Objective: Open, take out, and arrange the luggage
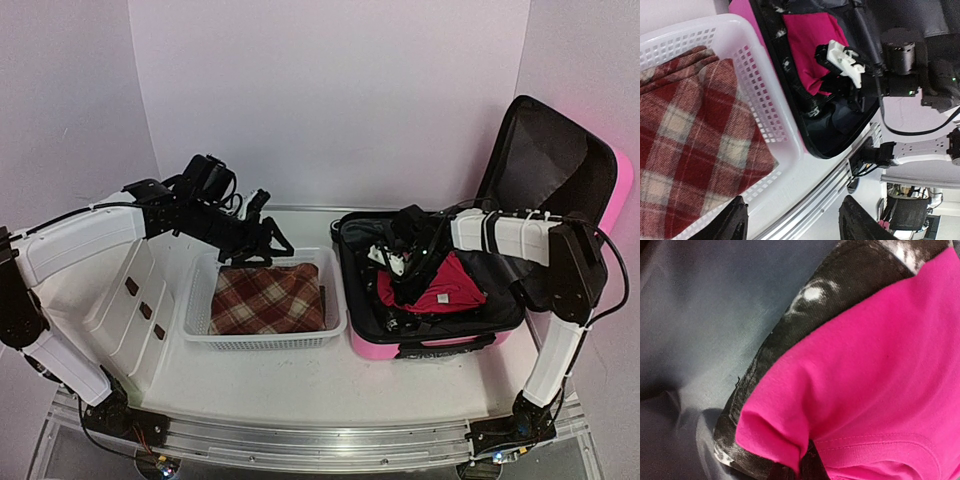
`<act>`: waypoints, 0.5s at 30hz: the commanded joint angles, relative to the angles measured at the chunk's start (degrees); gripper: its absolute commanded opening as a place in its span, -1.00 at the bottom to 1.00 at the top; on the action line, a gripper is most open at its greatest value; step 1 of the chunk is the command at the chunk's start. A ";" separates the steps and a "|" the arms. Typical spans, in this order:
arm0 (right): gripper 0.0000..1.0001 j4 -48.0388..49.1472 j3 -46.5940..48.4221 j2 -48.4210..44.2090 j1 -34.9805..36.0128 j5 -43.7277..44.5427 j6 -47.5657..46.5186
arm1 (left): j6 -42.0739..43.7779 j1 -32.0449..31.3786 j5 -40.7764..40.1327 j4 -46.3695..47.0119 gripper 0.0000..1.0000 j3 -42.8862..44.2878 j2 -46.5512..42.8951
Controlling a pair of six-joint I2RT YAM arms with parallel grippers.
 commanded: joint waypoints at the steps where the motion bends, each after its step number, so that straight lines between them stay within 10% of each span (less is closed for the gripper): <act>1: -1.00 4.07 -1.26 -4.49 -0.50 -2.11 1.77 | -11.43 -0.30 3.54 16.96 0.36 -3.10 -2.81; 15: -1.00 10.75 -7.78 -14.75 -4.03 -11.16 2.20 | -50.17 -6.39 1.33 28.84 0.71 13.61 22.25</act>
